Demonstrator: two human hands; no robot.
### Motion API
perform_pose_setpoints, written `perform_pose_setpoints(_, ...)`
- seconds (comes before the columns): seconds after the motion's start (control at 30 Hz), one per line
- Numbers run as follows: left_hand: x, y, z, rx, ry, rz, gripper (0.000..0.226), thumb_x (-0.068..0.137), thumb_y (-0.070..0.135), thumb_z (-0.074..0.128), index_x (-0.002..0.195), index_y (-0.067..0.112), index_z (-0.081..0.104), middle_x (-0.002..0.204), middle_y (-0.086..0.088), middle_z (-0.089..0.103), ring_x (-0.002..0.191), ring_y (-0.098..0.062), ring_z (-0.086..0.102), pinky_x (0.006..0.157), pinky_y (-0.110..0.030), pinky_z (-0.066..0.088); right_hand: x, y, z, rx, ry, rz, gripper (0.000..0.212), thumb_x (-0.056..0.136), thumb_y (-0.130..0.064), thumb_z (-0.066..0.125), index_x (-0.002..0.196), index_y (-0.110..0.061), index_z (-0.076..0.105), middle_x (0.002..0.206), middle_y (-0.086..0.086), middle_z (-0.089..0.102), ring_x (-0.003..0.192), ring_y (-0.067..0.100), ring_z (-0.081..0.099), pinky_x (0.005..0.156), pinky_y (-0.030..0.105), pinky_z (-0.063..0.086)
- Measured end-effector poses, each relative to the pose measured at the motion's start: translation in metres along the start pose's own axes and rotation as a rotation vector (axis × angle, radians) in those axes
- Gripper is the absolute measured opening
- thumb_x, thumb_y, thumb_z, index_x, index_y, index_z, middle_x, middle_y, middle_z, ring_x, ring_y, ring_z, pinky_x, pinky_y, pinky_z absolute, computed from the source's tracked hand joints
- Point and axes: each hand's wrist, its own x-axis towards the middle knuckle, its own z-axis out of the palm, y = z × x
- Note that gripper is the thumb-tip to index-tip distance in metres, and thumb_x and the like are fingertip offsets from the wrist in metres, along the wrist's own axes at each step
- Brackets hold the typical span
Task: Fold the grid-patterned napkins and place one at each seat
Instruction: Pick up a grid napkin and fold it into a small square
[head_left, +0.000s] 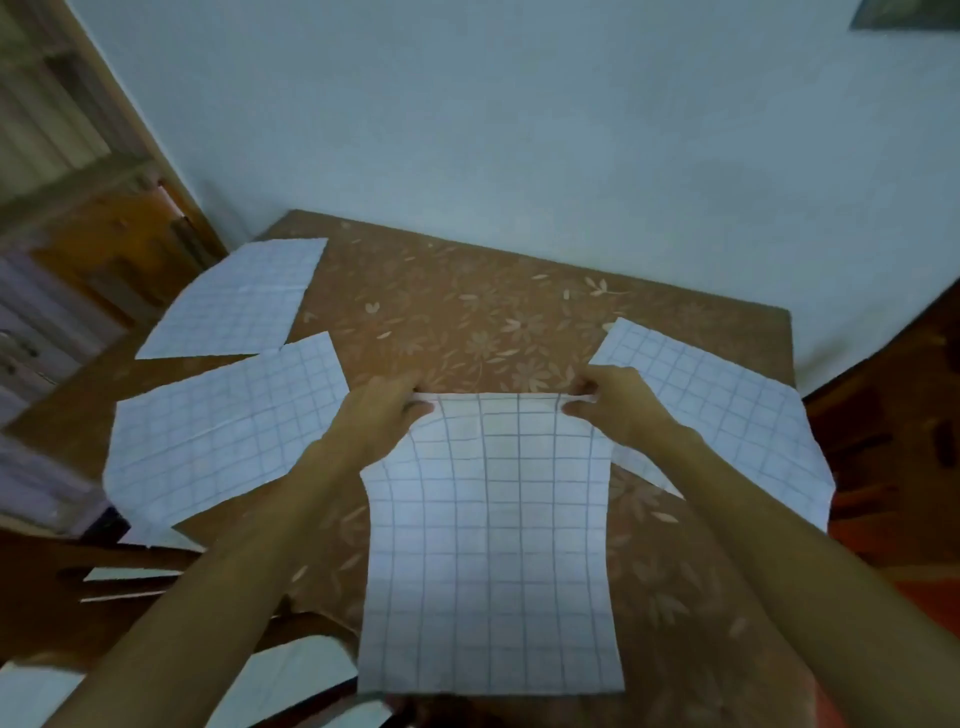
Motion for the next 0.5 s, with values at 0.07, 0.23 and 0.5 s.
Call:
perform_pose_setpoints(0.07,-0.016,0.005,-0.019,0.017,0.031,-0.004,0.018,0.096,0.028,0.064,0.092,0.013,0.057,0.084,-0.003,0.065,0.083,-0.028,0.063,0.059,-0.030,0.034,-0.014,-0.013,-0.017,-0.021,0.028,-0.020,0.020,0.085,-0.028,0.078,0.090,-0.012,0.066,0.089,0.006,0.069,0.087,0.024,0.064,0.075,0.039,0.054)
perform_pose_setpoints(0.23,-0.051,0.019,-0.067,0.000,0.098,-0.019,0.025,0.098,0.031,0.061,0.083,0.014,0.049,0.067,0.007,0.047,0.071,-0.021,0.048,0.059,-0.033,0.032,-0.052,-0.048,-0.059,-0.019,0.140,-0.051,0.033,0.085,-0.030,0.076,0.074,-0.006,0.056,0.076,0.009,0.058,0.071,0.022,0.051,0.061,0.034,0.038)
perform_pose_setpoints(0.5,-0.096,0.071,-0.125,-0.146,0.193,-0.013,0.029,0.096,0.032,0.061,0.076,0.011,0.062,0.072,-0.004,0.063,0.071,-0.021,0.057,0.066,-0.035,0.045,-0.119,-0.112,-0.093,0.043,0.264,-0.257,0.031,0.091,-0.038,0.067,0.079,-0.009,0.064,0.074,0.003,0.065,0.071,0.018,0.057,0.060,0.028,0.040)
